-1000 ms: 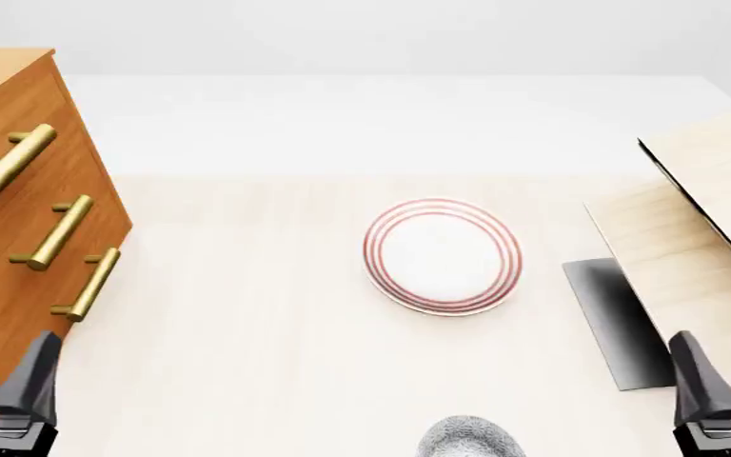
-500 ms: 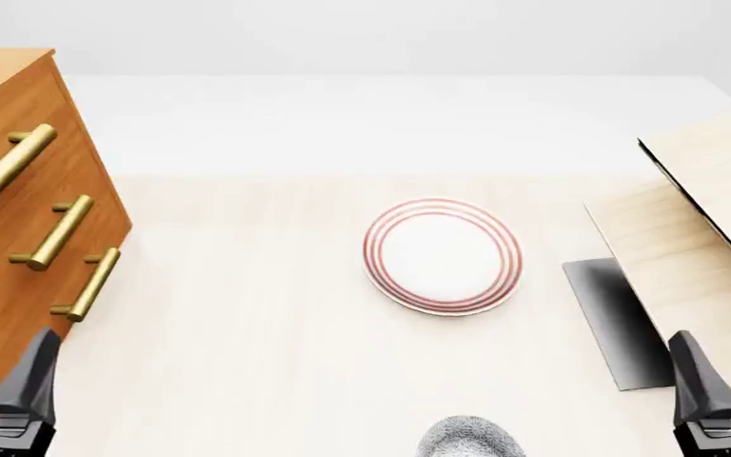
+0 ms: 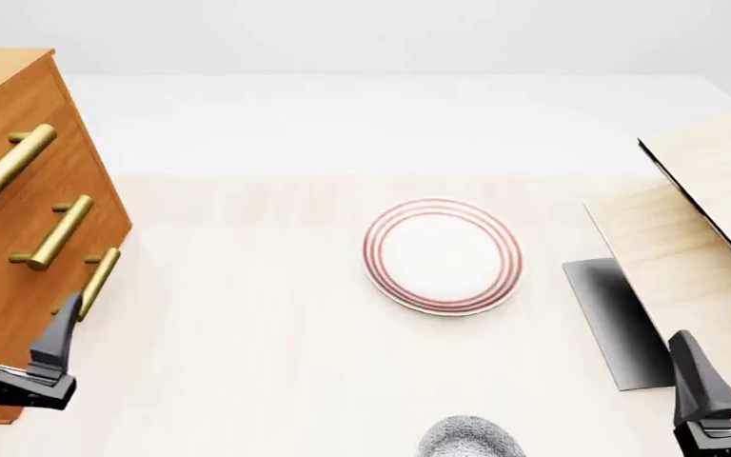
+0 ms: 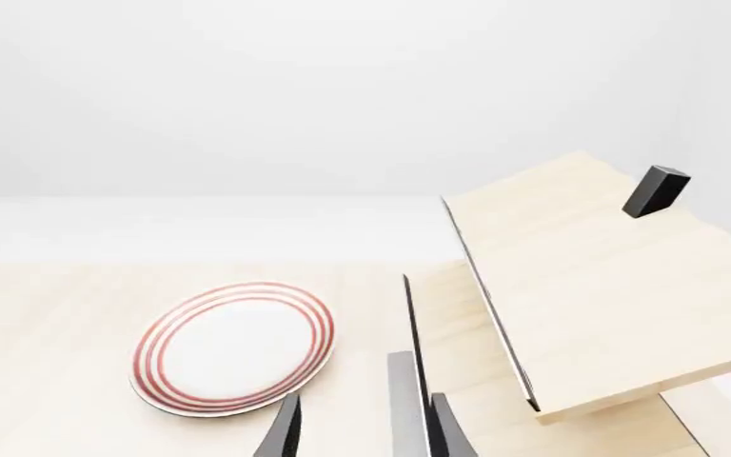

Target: Open the top drawer of the cabinet and put the bowl in it.

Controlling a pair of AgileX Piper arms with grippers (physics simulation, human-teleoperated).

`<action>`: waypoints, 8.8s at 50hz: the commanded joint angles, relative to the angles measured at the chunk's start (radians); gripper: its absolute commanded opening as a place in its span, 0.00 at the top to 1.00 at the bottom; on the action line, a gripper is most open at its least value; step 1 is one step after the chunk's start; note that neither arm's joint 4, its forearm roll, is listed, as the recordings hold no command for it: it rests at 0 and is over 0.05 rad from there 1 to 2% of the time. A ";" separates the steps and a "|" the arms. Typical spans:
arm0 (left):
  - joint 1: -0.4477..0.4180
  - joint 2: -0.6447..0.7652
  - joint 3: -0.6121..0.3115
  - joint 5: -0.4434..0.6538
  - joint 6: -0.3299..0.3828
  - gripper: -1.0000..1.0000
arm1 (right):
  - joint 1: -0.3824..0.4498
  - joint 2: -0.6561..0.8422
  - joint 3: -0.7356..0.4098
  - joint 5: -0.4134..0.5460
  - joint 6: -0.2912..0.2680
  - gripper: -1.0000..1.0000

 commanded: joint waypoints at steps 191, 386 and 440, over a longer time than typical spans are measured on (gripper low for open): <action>0.160 0.763 -0.254 -0.504 1.092 1.00 | 0.000 0.000 0.000 0.000 0.000 0.00; -0.099 0.670 -1.137 0.741 0.102 0.00 | 0.000 -0.001 0.000 0.000 0.000 0.00; -0.079 0.944 -1.434 1.012 -0.378 0.00 | 0.000 -0.001 0.000 0.000 0.000 0.00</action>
